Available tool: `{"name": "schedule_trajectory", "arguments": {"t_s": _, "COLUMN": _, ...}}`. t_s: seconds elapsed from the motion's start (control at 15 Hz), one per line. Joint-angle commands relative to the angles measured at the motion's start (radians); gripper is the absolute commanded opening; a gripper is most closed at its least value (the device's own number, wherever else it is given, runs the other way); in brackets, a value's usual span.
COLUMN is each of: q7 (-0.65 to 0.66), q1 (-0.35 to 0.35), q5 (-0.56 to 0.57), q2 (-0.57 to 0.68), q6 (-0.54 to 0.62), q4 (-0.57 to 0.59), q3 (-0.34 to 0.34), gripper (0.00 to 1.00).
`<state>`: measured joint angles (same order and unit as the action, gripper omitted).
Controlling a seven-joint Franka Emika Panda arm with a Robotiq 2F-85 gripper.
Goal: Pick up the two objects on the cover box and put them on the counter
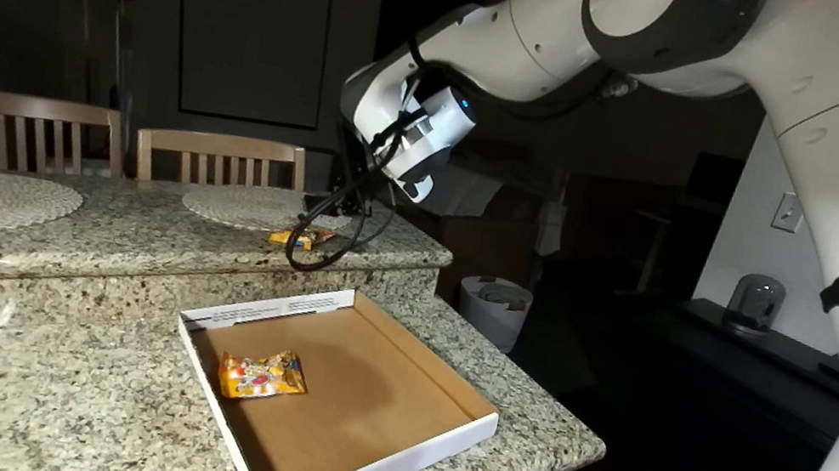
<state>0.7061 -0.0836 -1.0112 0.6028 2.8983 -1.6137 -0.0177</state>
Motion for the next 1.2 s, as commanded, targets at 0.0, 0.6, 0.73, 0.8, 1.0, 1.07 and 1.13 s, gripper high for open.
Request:
{"name": "schedule_trajectory", "arguments": {"t_s": 0.0, "q7": -0.045, "q1": 0.024, "q5": -0.015, "q2": -0.059, "q6": -0.020, "q4": -0.054, "q3": -0.031, "gripper": 0.62}}
{"name": "schedule_trajectory", "arguments": {"t_s": 0.6, "q7": -0.117, "q1": 0.043, "q5": 0.062, "q2": -0.211, "q6": -0.369, "q4": -0.358, "q3": -0.005, "gripper": 1.00}}
{"name": "schedule_trajectory", "arguments": {"t_s": 0.73, "q7": -0.146, "q1": 0.026, "q5": 0.097, "q2": -0.235, "q6": -0.401, "q4": -0.420, "q3": 0.009, "gripper": 1.00}}
{"name": "schedule_trajectory", "arguments": {"t_s": 0.8, "q7": -0.146, "q1": 0.015, "q5": 0.125, "q2": -0.243, "q6": -0.404, "q4": -0.446, "q3": 0.015, "gripper": 1.00}}
{"name": "schedule_trajectory", "arguments": {"t_s": 1.0, "q7": -0.147, "q1": 0.000, "q5": 0.212, "q2": -0.238, "q6": -0.454, "q4": -0.482, "q3": 0.008, "gripper": 1.00}}
{"name": "schedule_trajectory", "arguments": {"t_s": 1.07, "q7": -0.147, "q1": -0.007, "q5": 0.241, "q2": -0.238, "q6": -0.469, "q4": -0.489, "q3": 0.004, "gripper": 1.00}}
{"name": "schedule_trajectory", "arguments": {"t_s": 1.13, "q7": -0.148, "q1": -0.019, "q5": 0.276, "q2": -0.236, "q6": -0.479, "q4": -0.494, "q3": 0.000, "gripper": 1.00}}
